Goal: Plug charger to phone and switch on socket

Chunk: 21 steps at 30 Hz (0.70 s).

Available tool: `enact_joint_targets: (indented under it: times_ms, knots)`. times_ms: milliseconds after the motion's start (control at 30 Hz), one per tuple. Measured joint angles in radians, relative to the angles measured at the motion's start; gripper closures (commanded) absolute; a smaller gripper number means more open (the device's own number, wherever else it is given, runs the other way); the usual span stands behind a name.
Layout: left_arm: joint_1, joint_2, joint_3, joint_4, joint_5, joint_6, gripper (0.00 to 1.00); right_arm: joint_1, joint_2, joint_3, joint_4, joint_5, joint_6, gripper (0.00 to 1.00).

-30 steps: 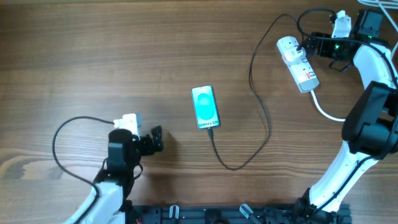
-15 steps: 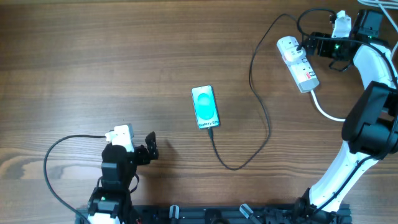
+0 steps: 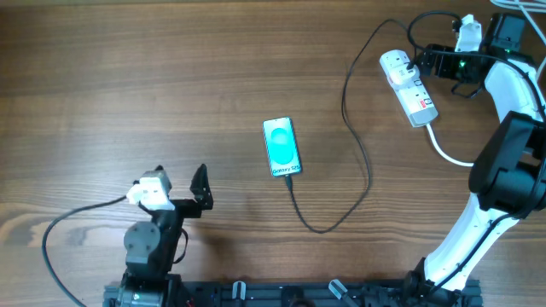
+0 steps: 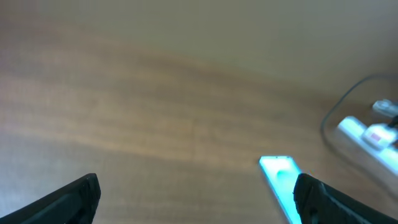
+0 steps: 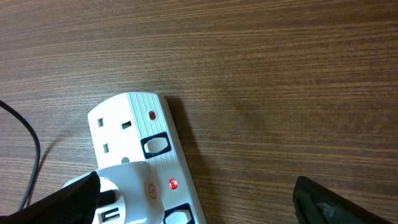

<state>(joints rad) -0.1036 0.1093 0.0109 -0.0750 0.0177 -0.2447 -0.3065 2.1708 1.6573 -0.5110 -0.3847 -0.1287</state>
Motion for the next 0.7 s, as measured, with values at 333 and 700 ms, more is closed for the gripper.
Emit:
enact_joint_targets:
  times_ms: [333, 700]
  knots:
    - [-0.013, -0.096, 0.0, 0.0, 0.003, 0.0, 0.0, 0.0, 0.0, 0.0, 0.0, 0.0, 0.0, 0.0]
    - [-0.013, -0.096, 0.0, 0.0, 0.003, 0.0, 0.0, 0.0, 0.0, 0.0, 0.0, 0.0, 0.0, 0.0]
